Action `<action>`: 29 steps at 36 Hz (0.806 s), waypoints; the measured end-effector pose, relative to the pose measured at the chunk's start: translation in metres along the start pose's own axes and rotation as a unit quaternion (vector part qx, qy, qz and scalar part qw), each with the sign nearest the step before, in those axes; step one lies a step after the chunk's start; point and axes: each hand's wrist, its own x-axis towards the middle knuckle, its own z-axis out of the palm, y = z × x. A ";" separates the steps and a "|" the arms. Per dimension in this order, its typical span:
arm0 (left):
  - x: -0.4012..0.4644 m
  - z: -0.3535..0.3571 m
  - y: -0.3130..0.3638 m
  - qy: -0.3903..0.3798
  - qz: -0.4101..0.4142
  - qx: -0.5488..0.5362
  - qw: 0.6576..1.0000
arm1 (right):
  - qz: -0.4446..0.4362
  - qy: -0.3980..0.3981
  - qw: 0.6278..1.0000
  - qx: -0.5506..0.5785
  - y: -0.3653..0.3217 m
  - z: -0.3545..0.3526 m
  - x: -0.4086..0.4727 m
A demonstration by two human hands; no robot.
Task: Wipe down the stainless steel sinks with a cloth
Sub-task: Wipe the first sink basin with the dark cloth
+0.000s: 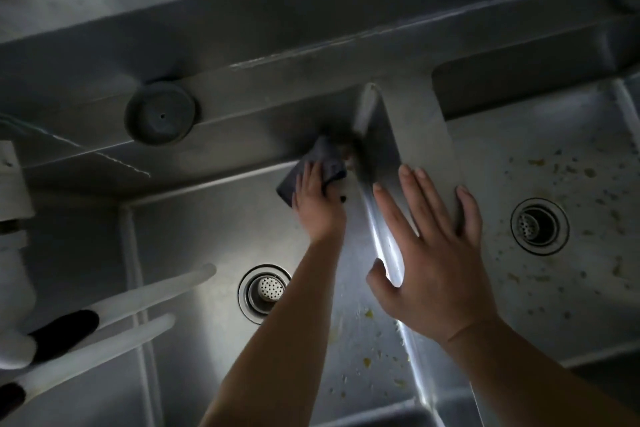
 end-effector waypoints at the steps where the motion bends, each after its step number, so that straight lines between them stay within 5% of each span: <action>1: 0.008 0.010 0.003 -0.030 0.014 0.074 0.997 | -0.001 -0.002 1.000 0.000 0.000 0.000 0.000; 4: 0.019 0.038 0.006 -0.090 0.001 0.207 0.974 | -0.002 -0.002 1.000 0.004 0.001 -0.003 0.001; 9: 0.019 0.060 -0.003 -0.081 -0.013 0.239 0.968 | -0.003 0.009 1.000 0.007 0.001 -0.002 -0.001; 17: 0.025 0.031 -0.029 -0.170 0.117 0.338 0.918 | -0.005 -0.004 1.000 0.003 0.000 -0.004 -0.002; 25: -0.088 -0.011 -0.091 -0.320 0.206 0.366 0.849 | -0.007 0.003 1.000 0.018 -0.001 -0.004 -0.001; 29: -0.136 -0.032 -0.098 -0.374 0.075 0.218 0.898 | -0.007 -0.004 1.000 0.015 0.000 -0.005 -0.001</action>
